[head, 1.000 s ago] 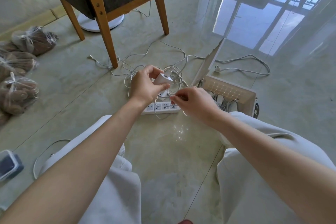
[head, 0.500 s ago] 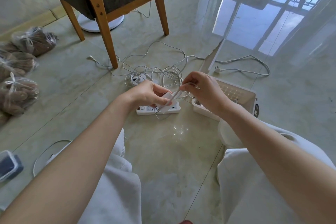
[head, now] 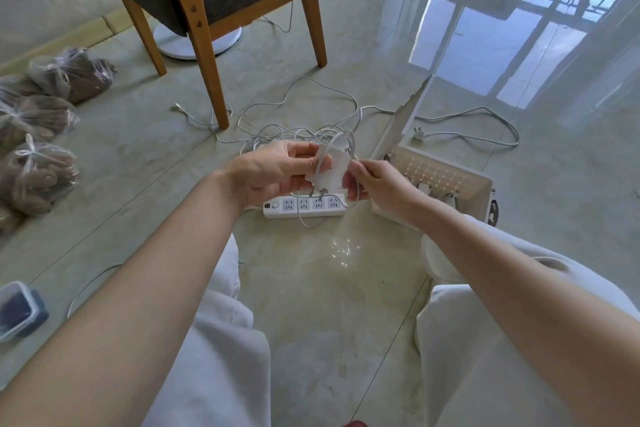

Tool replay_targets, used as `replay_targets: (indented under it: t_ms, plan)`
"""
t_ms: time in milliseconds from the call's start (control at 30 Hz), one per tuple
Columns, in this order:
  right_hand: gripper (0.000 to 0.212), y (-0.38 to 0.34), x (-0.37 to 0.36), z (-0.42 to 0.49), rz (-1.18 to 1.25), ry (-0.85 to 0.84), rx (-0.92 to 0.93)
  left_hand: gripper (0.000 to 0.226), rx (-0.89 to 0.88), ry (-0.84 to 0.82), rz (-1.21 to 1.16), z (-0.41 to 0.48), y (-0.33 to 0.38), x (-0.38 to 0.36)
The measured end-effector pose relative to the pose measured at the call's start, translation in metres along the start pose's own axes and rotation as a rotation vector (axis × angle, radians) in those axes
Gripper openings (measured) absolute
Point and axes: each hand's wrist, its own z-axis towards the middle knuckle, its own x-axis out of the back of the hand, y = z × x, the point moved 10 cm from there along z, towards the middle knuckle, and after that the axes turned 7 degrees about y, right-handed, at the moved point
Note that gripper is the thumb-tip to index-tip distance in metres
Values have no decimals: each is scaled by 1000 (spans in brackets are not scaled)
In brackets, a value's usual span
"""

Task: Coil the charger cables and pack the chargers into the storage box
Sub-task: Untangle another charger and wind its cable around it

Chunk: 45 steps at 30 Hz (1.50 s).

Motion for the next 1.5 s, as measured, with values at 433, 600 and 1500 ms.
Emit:
replay_targets:
  t_ms: [433,600,1500]
  plan:
    - [26,-17,-53,-31,-189,-112,73,19,-77,399,-95,6,5,17]
    - [21,-20,-42,-29,-208,-10,81,27,-143,550,-27,3,13,31]
    - [26,-42,-14,-26,-571,67,185,29,-641,595,1318,-1,47,-5]
